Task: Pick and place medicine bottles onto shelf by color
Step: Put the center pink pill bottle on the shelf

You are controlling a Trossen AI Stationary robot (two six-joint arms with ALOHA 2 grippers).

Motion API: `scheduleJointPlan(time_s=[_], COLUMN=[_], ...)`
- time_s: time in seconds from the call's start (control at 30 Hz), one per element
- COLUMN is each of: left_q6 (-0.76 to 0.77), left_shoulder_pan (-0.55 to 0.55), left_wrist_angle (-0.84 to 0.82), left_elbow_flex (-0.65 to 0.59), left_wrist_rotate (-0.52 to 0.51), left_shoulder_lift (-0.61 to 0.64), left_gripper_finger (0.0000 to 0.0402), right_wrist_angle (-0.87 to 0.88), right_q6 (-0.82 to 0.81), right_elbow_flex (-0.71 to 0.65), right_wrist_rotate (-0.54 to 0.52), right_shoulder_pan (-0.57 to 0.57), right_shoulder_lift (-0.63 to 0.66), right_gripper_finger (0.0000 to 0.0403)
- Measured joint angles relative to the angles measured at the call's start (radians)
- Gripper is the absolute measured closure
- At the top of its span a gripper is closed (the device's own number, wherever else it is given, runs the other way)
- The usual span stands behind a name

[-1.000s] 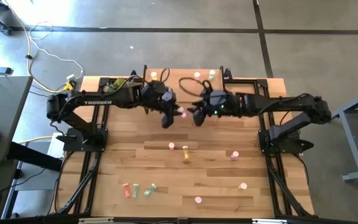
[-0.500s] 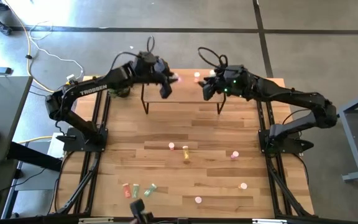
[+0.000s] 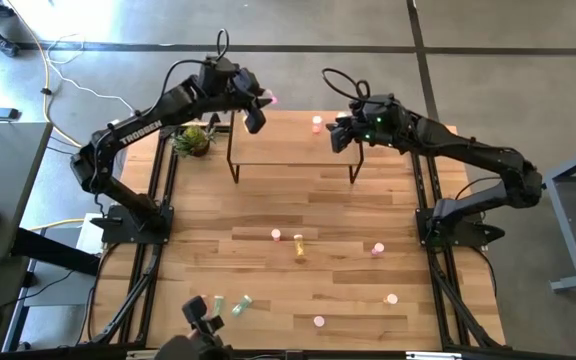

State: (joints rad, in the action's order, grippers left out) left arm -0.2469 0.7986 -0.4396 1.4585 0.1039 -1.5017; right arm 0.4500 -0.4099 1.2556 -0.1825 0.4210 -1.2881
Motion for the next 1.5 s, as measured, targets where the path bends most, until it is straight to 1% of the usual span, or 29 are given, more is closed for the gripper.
scheduleJointPlan(time_s=[0.13,0.3,0.43,0.57,0.83,0.97,1.1,1.23,1.37,1.43,1.5], left_q6=[-0.001,0.019,0.027,0.03,0.046,0.06,0.061,0.06,0.061,0.061,0.069], left_shoulder_pan=[0.002,-0.001,-0.005,-0.014,-0.016,-0.026,-0.042,-0.056,-0.062,-0.062,-0.062], left_wrist_angle=[-0.065,-0.121,-0.192,-0.237,-0.245,-0.298,-0.309,-0.305,-0.3,-0.303,-0.306], left_elbow_flex=[0.047,0.108,0.151,0.19,0.216,0.216,0.215,0.215,0.215,0.215,0.215], left_wrist_rotate=[0.002,0.07,0.118,0.118,0.115,0.091,0.083,0.018,0.004,-0.027,-0.035], left_shoulder_lift=[0.0,-0.014,-0.069,-0.125,-0.216,-0.252,-0.277,-0.294,-0.303,-0.303,-0.303], left_gripper_finger=[0.0298,0.0298,0.0298,0.0298,0.0298,0.0298,0.0298,0.0298,0.0298,0.0298,0.0298], right_wrist_angle=[0.002,0.002,0.002,0.002,0.002,0.005,0.01,0.01,0.01,0.01,0.01], right_q6=[0.008,0.008,0.018,0.022,0.028,0.034,0.035,0.038,0.038,0.038,0.038], right_elbow_flex=[0.0,0.0,0.0,0.0,0.0,0.0,0.0,0.0,0.0,0.0,0.0], right_wrist_rotate=[0.0,0.012,0.019,0.02,0.022,0.022,0.022,0.022,0.022,0.022,0.022], right_shoulder_pan=[0.018,0.036,0.045,0.045,0.044,0.044,0.045,0.046,0.046,0.046,0.046], right_shoulder_lift=[0.0,0.0,0.0,0.0,0.0,-0.001,-0.001,-0.001,-0.001,-0.001,-0.001], right_gripper_finger=[0.0228,0.0228,0.0228,0.0228,0.0228,0.0228,0.0228,0.0228,0.0228,0.0228,0.0228])
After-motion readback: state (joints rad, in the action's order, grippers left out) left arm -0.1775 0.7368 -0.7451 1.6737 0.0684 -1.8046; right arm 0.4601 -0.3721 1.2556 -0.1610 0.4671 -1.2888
